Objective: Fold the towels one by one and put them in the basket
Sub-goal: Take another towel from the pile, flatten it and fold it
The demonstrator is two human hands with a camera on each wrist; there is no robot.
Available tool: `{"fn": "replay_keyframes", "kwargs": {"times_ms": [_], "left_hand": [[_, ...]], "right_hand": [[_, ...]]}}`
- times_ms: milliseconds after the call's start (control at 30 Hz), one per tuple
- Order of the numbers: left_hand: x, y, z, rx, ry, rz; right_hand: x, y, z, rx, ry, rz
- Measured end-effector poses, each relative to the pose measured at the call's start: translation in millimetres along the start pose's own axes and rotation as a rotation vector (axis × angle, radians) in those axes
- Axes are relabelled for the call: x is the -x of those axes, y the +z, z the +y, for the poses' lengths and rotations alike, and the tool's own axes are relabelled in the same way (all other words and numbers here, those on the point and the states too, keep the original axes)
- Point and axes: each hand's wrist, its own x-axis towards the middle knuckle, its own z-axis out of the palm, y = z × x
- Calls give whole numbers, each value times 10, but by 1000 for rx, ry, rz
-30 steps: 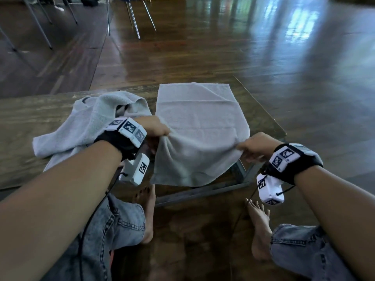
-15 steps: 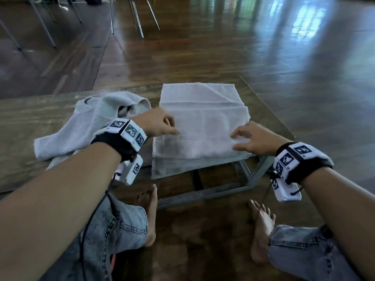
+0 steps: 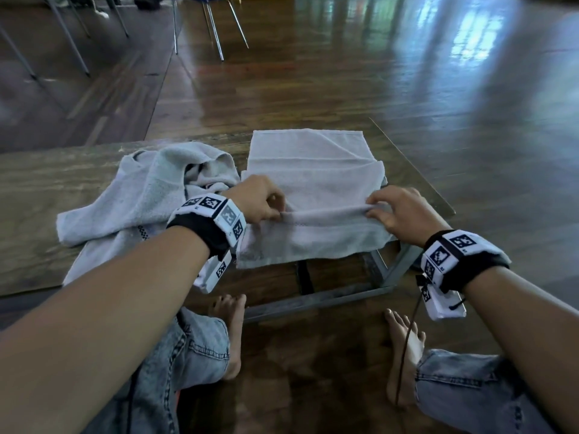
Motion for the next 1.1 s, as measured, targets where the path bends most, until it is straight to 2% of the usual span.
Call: {"fn": "replay_keyframes", "kwargs": {"times_ms": [100,167,233,300,400,500,600,700,833,933,1100], "left_hand": [[-27,-7,-11,-35,-46,254],[-41,19,14,-69,-70,328],[-52,59,37,-42,-107,280],[-62,90,51,45,-127,148],[-60,100,64,102,-64,-49],[-37,136,71,-45,-56,-221],[-30,152,71,-21,-33,-191],[-34,145,72,2,35,-137],[-70,107,83,22,8,25],[-99,32,115,130,-9,241],[-59,-131,34,202,-5,448]], "right_hand": [[-35,38,-47,75,3,200],[-30,68,-123,79,-36,183],[-4,89,-182,-20,-81,8],[21,96,-225,-40,-116,-137],[32,106,-206,122,-140,-213],[59,150,-155,243,-149,-255],[30,149,-95,226,-151,-215],[-31,41,-97,52,-116,-249],[-76,-110,-127,-163,-26,-35],[-134,-208,-150,-162,-21,167],[-223,-404,-76,-176,51,404]]}}
